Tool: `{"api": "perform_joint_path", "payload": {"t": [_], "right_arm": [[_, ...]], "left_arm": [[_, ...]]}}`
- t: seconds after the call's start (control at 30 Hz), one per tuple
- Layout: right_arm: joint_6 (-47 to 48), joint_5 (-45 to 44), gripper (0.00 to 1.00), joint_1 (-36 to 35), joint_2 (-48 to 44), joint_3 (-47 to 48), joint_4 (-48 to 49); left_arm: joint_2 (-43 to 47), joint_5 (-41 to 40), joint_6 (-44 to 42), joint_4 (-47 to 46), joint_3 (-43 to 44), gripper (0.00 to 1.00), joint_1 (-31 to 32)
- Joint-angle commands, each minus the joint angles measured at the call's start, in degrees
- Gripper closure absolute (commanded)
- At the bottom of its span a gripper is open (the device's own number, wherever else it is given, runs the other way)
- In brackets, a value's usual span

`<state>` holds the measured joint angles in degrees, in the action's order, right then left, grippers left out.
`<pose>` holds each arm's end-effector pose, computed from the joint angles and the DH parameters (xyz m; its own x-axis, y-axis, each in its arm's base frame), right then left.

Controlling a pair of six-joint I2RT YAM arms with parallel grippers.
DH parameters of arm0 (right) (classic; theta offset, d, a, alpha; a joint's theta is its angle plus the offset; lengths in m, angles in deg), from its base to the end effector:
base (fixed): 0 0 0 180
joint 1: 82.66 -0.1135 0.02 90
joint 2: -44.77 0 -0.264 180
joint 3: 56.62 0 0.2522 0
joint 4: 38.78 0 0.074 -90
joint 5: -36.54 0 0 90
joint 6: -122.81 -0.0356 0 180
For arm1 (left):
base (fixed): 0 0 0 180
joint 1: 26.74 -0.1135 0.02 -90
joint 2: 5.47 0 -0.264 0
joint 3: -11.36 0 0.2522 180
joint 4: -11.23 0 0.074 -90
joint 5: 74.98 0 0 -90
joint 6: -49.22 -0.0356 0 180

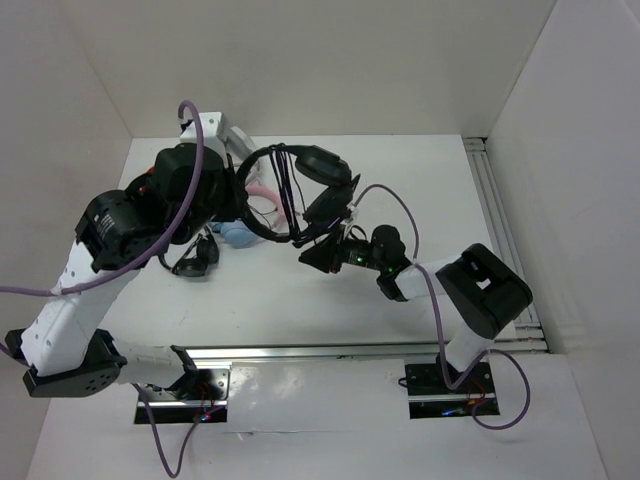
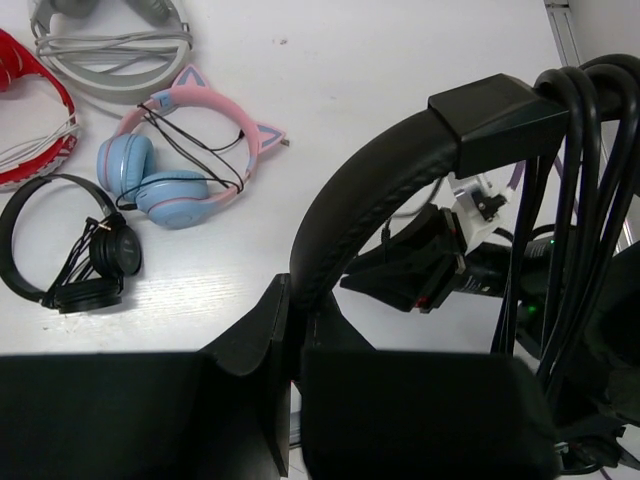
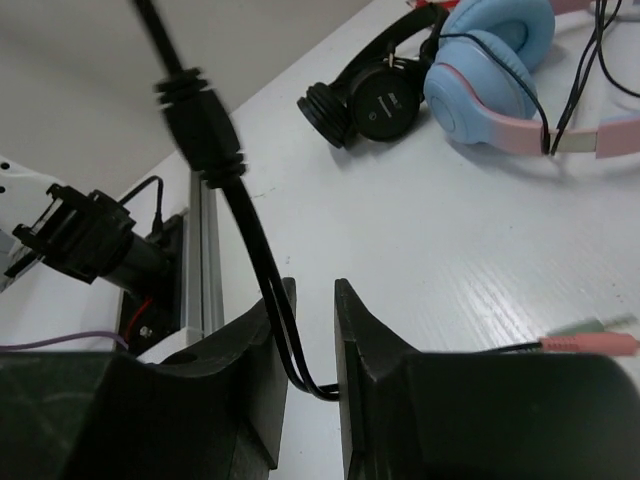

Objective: Wrap the headphones

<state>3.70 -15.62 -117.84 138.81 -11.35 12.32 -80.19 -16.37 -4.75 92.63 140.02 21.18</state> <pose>0.2382 0.1946 0.1913 -0.4360 0.1627 -0.8851 -0.8514 0.2440 0.4643 0.1421 -0.1297 0.5239 -0.4404 -0.2615 -0.8589 0.0801 0.9414 -0.3277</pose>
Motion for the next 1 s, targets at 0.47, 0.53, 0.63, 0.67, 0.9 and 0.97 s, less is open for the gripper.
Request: {"api": "perform_joint_path", "payload": {"t": [0.47, 0.53, 0.63, 0.67, 0.9, 0.97], "right_arm": [[-2.54, -0.4, 0.88, -2.0, 8.79, -1.27, 15.38], [-4.03, 0.12, 0.83, -2.52, 9.32, -1.27, 16.09], [-5.43, 0.65, 0.64, -3.05, 9.85, -0.75, 18.19], [-5.44, 0.65, 0.51, -3.05, 9.33, -0.75, 19.68], [0.18, -3.3, 0.2, -3.05, 4.5, 2.24, 7.84], [3.34, -7.94, 0.2, -3.58, 2.31, 3.82, 2.59]], "left_arm": [[2.65, 3.01, 0.88, -6.73, 1.48, 1.0, -5.47], [2.65, 4.67, 0.36, -7.52, -0.01, 1.0, -5.99], [3.17, 4.68, 0.36, -8.13, -1.24, 1.0, -6.0], [3.17, 4.68, 0.36, -8.13, -1.25, 1.0, -6.0], [3.17, 7.14, 0.36, -8.75, -2.48, 1.0, -6.0], [3.7, 7.67, 0.88, -9.28, -3.62, 1.0, -6.0]]}}
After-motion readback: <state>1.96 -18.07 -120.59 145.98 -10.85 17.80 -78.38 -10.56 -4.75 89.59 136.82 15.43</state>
